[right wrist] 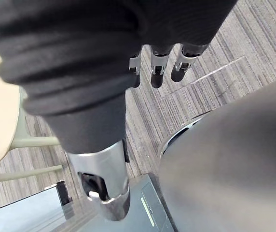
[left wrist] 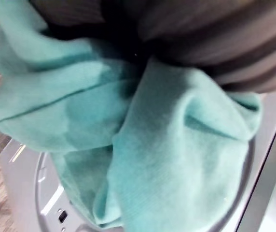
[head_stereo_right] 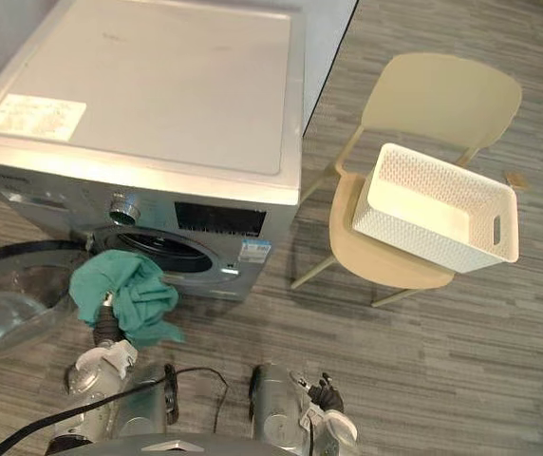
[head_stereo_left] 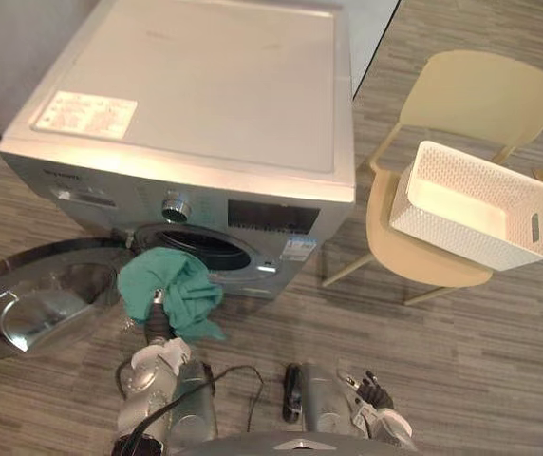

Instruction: Pick up the laundry basket with both hands and put the clothes into the washing machine.

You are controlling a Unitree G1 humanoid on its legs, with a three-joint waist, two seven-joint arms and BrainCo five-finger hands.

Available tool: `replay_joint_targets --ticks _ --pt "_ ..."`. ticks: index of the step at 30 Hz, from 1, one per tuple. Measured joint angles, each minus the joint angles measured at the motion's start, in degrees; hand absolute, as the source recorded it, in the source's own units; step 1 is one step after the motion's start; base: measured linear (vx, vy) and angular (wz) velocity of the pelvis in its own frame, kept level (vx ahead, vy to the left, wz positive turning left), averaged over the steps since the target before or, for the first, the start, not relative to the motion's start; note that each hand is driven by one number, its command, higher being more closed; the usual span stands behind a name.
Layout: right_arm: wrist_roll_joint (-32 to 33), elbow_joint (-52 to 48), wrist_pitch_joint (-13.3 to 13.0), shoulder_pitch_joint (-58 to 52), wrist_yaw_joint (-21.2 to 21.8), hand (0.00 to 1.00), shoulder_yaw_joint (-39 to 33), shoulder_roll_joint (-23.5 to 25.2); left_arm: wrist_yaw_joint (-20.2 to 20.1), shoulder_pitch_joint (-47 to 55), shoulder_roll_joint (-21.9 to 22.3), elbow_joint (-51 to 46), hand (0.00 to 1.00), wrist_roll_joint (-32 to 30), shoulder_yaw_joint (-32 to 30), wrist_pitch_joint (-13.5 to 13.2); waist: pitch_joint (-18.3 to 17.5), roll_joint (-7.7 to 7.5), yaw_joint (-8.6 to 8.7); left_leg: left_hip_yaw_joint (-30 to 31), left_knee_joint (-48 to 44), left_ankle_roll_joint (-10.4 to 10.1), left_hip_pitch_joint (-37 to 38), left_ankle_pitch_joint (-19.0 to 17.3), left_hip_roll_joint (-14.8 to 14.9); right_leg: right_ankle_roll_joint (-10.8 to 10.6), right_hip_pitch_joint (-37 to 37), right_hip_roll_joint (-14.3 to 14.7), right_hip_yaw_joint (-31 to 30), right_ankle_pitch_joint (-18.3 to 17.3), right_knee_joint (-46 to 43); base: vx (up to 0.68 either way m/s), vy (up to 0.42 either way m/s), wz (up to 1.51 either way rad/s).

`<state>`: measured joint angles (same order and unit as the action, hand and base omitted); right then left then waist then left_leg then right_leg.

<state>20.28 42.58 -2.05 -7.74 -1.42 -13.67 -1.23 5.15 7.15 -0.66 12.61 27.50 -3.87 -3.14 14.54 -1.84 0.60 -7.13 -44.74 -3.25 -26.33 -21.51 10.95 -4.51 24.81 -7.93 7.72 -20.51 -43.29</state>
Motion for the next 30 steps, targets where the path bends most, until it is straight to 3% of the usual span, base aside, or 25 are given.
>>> replay_joint_targets --ticks 9,19,30 --pt "2.12 -3.56 -0.62 5.47 -0.44 0.00 -0.72 -0.24 6.29 -15.20 -0.19 -2.90 1.00 2.14 -3.06 -2.30 5.08 -0.29 -0.08 4.56 -16.30 -0.32 -18.24 -3.64 1.94 2.06 16.76 -0.56 0.79 -5.93 -17.24 -0.06 -0.031 0.04" --pt "4.99 -9.50 -2.76 6.91 -1.92 0.00 0.01 0.12 10.92 -27.85 -1.78 -2.85 1.00 4.98 -3.31 -4.38 8.22 -1.10 0.07 6.03 -21.75 -0.94 -29.27 -4.03 4.35 2.82 27.76 1.34 0.55 -6.10 -22.30 -0.05 -0.029 -0.12" --pt "7.00 -11.26 -3.26 6.76 -3.11 0.00 -0.96 -0.44 13.61 -36.36 -2.08 -1.15 1.00 6.21 -2.54 -4.54 11.06 -2.34 0.86 7.74 -25.06 -1.21 -38.83 -4.12 5.01 3.20 36.43 2.26 1.05 -5.98 -24.77 -0.04 -0.043 -0.06"
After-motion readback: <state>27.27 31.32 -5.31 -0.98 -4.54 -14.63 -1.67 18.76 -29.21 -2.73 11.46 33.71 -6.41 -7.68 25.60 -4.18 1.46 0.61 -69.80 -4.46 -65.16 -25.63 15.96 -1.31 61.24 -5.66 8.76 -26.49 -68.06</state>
